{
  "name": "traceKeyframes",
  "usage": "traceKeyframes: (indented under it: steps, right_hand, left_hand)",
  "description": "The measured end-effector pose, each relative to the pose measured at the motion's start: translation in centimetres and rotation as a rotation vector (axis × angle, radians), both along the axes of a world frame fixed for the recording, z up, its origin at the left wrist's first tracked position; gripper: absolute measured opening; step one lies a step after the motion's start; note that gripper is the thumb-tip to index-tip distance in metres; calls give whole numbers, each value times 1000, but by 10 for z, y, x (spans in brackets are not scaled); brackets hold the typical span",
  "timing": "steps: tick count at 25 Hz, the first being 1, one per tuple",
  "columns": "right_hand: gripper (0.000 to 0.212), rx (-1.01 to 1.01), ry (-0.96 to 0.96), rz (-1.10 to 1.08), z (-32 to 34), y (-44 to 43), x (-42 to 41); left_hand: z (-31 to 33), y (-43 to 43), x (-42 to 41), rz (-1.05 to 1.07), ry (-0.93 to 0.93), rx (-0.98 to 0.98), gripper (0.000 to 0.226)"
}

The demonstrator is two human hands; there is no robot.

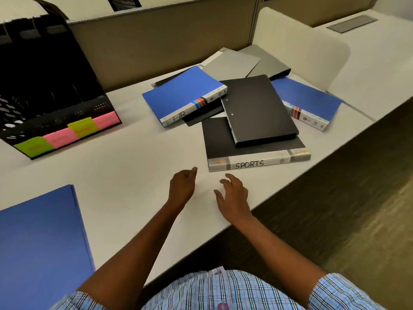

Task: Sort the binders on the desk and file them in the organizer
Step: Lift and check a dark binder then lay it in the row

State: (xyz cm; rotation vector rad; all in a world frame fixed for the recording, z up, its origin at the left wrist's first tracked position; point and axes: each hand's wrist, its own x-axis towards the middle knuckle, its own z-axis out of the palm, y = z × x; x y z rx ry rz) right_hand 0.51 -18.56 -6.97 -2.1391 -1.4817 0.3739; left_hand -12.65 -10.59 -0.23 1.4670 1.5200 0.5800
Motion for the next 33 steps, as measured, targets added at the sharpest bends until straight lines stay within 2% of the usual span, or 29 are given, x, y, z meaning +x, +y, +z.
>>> traceKeyframes:
  steps: [8,12,16,19,27,30,33]
  right_hand:
    - [33,113,34,-382,34,19,60]
    - [46,0,74,-622,37,16,109]
    - [63,-74,190,-811,36,24,172]
    - [73,-136,279,-837,33,29,211]
    - [66,-404,178,-752,35,50,264]
    - [62,-334,359,-732,43,52,282]
    - [43,-153,769,-736,57,54,297]
  left_hand:
    - [-13,51,33,19,-65,-149,43]
    - [-25,58,45,82,-135,-288,41]
    - [-26,62,63,215,-155,-332,35]
    - [-26,63,76,284,-160,-352,33]
    - [-26,64,110,545,-132,-346,43]
    - [-15,69,114,640,-219,-364,41]
    - [2,75,112,692,-403,-374,43]
